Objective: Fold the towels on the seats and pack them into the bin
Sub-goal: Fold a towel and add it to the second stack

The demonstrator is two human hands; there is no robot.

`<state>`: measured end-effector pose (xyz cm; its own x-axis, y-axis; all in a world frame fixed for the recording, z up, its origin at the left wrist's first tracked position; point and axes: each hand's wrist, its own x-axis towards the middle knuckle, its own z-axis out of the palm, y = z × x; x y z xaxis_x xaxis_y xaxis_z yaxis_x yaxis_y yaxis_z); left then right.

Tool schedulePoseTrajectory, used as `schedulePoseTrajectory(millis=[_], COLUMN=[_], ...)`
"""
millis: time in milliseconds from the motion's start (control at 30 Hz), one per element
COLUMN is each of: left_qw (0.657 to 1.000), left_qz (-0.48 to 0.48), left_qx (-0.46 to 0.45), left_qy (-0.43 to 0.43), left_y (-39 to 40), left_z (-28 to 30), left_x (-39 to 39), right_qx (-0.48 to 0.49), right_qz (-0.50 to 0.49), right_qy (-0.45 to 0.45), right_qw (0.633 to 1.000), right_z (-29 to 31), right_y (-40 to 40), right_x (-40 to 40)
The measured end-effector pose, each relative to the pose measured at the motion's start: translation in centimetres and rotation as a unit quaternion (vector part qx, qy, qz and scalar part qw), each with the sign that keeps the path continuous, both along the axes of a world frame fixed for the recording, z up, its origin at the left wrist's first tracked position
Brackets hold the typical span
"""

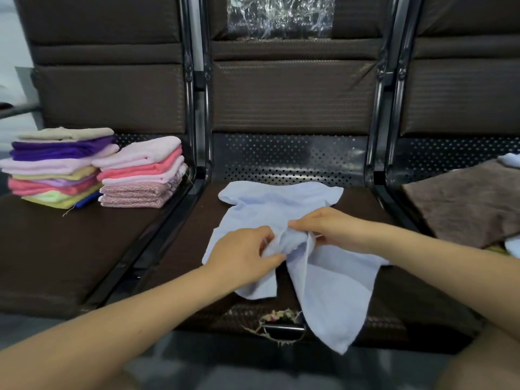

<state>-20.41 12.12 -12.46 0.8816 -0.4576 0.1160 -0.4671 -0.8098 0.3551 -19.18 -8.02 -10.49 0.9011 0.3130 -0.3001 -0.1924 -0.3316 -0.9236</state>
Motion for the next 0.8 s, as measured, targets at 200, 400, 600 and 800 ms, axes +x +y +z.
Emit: schedulePoseTrajectory(millis=[200,400,600,800], left_qw=[0.991,0.970,0.997,0.990], left_qz=[0.009,0.072,-0.035,-0.035], left_qx=[-0.124,-0.190,-0.052,-0.117], left_qy=[0.046,0.132,0.035,-0.070], left_y=[0.0,-0.8,0.9,1.5], left_z=[0.0,1.5,2.2,1.6], left_x=[2.2,4.8,6.5,8.1], right_qx=[-0.033,-0.139,-0.219,-0.132], right_qz=[0.035,0.046,0.069,0.003], right_qy=[-0.004,-0.003,0.016,-0.058], right_qw=[0.999,0.989,0.973,0.990], right_z=[0.8,1.6,2.0,2.6], right_y=[-1.9,-4.0,-6.7,-6.9], right_x=[0.7,1.6,1.6,1.8])
